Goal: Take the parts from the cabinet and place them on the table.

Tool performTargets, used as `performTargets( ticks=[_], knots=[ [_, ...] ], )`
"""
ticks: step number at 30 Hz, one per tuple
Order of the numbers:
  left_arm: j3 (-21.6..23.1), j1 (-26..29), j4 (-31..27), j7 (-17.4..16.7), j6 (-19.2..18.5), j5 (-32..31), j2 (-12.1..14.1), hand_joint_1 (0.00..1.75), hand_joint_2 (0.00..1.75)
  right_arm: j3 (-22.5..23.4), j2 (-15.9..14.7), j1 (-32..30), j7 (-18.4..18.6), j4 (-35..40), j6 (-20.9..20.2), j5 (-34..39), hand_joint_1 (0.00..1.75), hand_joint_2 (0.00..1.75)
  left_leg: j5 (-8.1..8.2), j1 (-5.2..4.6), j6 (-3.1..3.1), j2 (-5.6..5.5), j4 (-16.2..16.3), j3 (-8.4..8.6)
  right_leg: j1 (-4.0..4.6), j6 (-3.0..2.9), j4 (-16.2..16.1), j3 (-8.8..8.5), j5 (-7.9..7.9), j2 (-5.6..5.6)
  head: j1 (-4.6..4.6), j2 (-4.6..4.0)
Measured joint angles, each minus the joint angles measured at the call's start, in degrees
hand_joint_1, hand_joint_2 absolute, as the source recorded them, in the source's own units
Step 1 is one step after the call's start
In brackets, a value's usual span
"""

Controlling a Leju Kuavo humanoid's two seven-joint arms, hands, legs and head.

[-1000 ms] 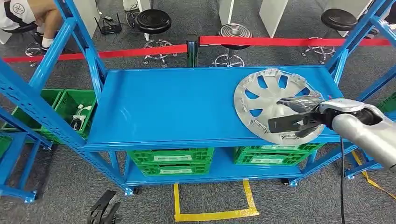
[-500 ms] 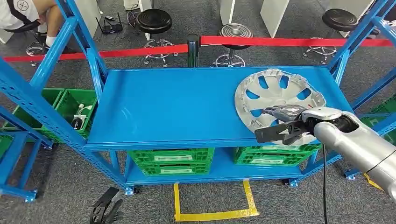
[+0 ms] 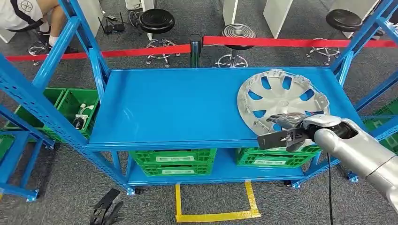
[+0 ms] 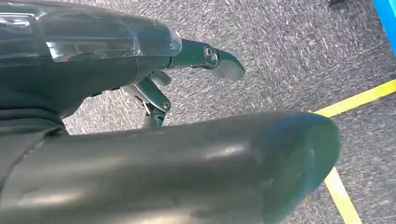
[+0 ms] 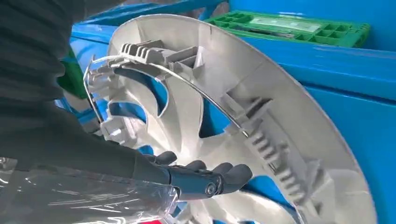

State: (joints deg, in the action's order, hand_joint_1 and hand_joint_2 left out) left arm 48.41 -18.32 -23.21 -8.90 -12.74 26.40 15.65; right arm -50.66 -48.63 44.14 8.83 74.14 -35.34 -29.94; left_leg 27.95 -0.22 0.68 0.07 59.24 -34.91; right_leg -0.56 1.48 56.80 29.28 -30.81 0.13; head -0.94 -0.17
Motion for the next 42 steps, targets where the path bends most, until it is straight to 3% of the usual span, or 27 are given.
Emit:
performTargets(
  ticks=[14,23,42],
  knots=[
    [0.04,-0.09,-0.09,-0.96,0.24,-0.24,-0.61,0.0,0.0,1.29,0.02,-1.26,1.12,-2.23,-0.04,0.04,0.0,1.75,-0.01,0.0,0.0,-0.1,0.0,0.0,0.0,-0.01,-0.01,-0.02,-0.02,0.11,0.02,0.0],
    [0.07,0.11,0.24,0.26,-0.5,-0.59,-0.48,0.0,0.0,1.99,-1.42,-2.35,-0.59,-3.41,1.81,0.07,0.0,1.75,-0.01,0.0,-0.01,-0.14,0.0,-0.02,0.0,-0.01,-0.02,-0.03,-0.03,0.18,0.0,0.0],
    [0.11,0.25,0.74,-0.63,-0.17,-0.85,-0.55,0.0,0.0,2.78,-3.19,-3.81,2.03,-3.69,1.02,2.36,0.0,1.75,-0.01,0.04,0.0,-0.18,0.0,0.07,0.01,0.02,-0.18,-0.24,-0.04,0.29,0.02,0.0]
  ],
)
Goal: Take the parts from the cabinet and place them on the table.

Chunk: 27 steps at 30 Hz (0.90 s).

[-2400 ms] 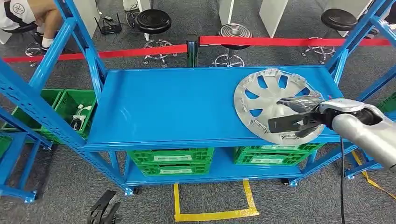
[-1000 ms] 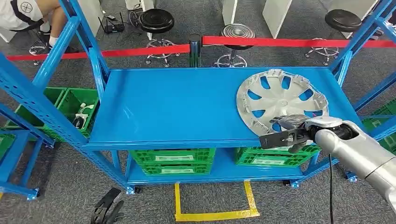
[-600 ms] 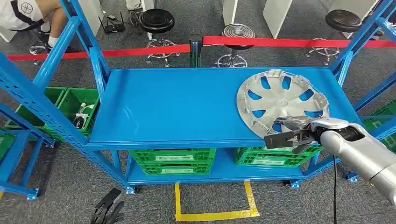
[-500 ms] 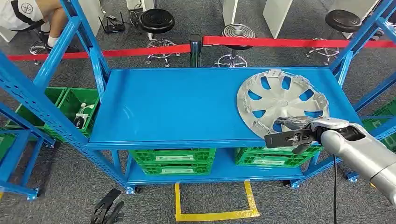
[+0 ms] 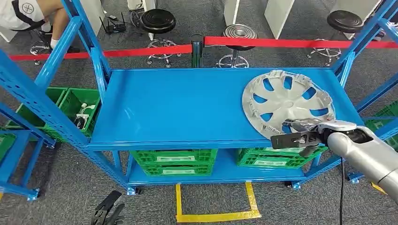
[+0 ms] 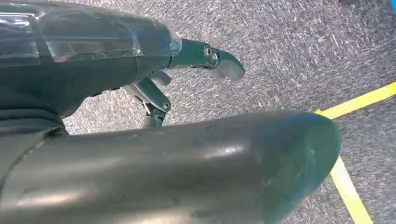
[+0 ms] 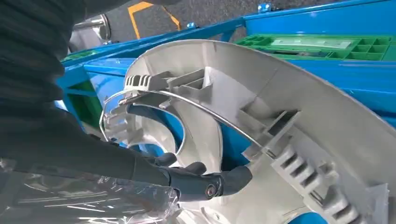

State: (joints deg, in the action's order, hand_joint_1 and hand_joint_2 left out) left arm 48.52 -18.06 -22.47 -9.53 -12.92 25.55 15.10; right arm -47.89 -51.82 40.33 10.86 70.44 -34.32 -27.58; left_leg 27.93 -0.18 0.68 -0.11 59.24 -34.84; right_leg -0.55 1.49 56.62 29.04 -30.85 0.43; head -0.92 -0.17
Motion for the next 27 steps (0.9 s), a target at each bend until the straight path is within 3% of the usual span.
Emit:
performTargets(
  ticks=[13,27],
  knots=[
    [0.11,0.01,0.09,0.35,-0.02,0.37,-0.07,0.0,0.0,0.0,-0.35,-2.19,0.68,0.31,3.06,-1.55,0.0,1.75,0.0,0.04,0.0,0.04,0.0,0.11,0.02,0.0,-0.08,-0.22,0.0,0.05,0.0,0.0],
    [0.17,0.61,0.57,1.53,-0.02,0.74,0.11,0.0,0.0,1.4,1.2,-3.22,-0.61,-0.7,6.34,-5.09,0.0,1.75,0.02,0.02,0.01,0.71,-0.01,0.17,0.02,0.02,-0.08,-0.2,0.02,-0.15,0.0,0.0]
  ],
)
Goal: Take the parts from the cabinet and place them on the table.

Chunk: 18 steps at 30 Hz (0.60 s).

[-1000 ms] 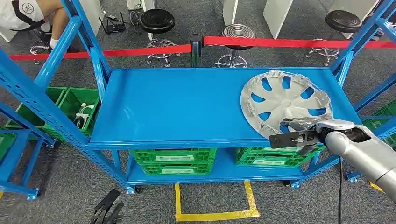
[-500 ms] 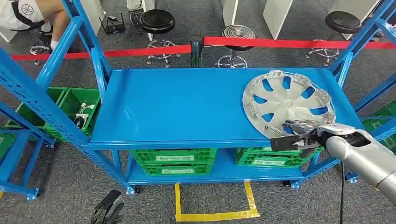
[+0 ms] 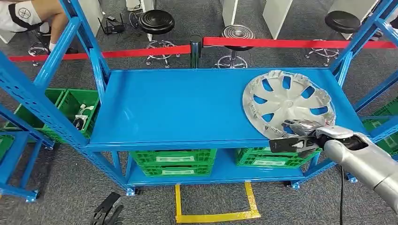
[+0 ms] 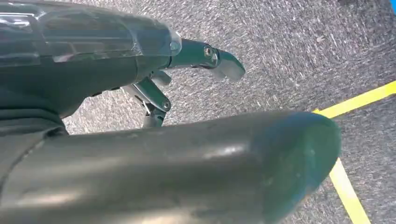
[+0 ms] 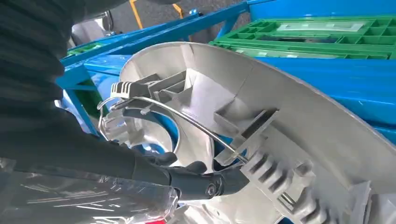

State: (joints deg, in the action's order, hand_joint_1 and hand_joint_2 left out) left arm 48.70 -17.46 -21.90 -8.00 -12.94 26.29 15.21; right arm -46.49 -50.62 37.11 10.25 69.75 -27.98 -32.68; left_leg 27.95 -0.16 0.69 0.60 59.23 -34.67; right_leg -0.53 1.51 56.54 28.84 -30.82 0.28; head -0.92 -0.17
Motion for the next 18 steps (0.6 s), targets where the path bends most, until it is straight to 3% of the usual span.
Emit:
performTargets(
  ticks=[18],
  knots=[
    [0.02,-0.21,0.02,-1.4,0.35,-0.22,-0.26,0.0,0.0,1.55,2.1,-1.47,0.9,-0.39,-0.81,-2.19,0.0,1.75,0.01,0.02,-0.01,-0.06,0.0,0.08,0.01,0.0,-0.01,0.0,0.0,-0.16,0.0,0.0]
  ],
)
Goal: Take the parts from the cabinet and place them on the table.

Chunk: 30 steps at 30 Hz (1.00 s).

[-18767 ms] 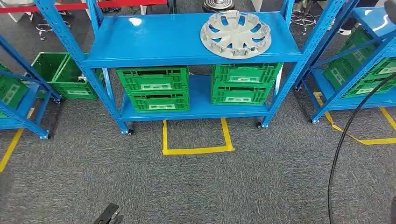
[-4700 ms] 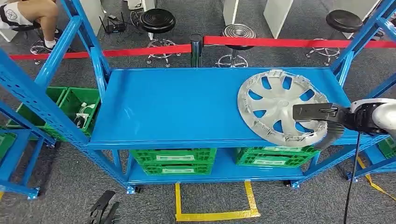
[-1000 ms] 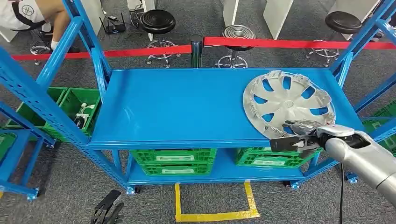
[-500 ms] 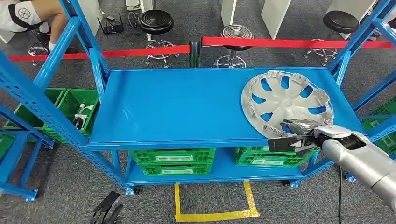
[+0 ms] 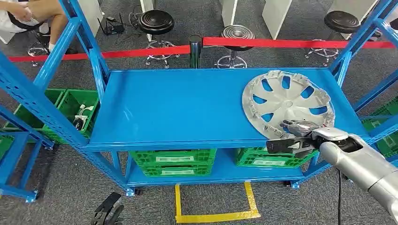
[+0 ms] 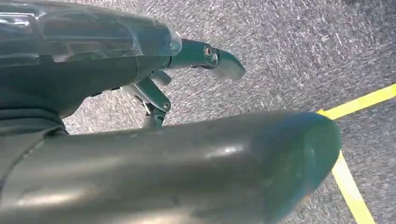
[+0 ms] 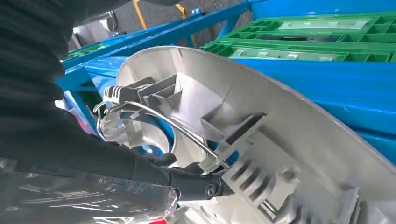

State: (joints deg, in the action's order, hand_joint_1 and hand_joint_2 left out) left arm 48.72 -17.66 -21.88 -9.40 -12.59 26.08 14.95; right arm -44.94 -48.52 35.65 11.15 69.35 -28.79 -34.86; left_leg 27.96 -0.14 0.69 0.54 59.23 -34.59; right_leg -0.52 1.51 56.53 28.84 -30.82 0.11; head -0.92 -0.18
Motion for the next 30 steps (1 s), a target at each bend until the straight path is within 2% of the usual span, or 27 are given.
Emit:
performTargets(
  ticks=[14,30],
  knots=[
    [0.0,-0.56,-0.02,-0.13,-0.39,-0.98,-0.37,0.0,0.0,1.33,-0.41,-1.72,0.9,0.44,-0.83,0.68,0.0,1.75,0.0,0.06,0.0,-0.85,0.0,0.24,0.01,0.02,-0.14,-0.3,-0.05,0.44,-0.04,0.0],
    [0.02,-0.63,0.0,-0.13,0.04,-1.55,-0.46,0.0,0.0,1.31,-1.38,-2.49,1.7,0.9,-0.83,2.03,0.0,1.75,0.0,0.06,0.0,-0.86,0.0,0.29,0.01,0.02,-0.22,-0.41,-0.05,0.51,-0.04,0.0]
  ],
)
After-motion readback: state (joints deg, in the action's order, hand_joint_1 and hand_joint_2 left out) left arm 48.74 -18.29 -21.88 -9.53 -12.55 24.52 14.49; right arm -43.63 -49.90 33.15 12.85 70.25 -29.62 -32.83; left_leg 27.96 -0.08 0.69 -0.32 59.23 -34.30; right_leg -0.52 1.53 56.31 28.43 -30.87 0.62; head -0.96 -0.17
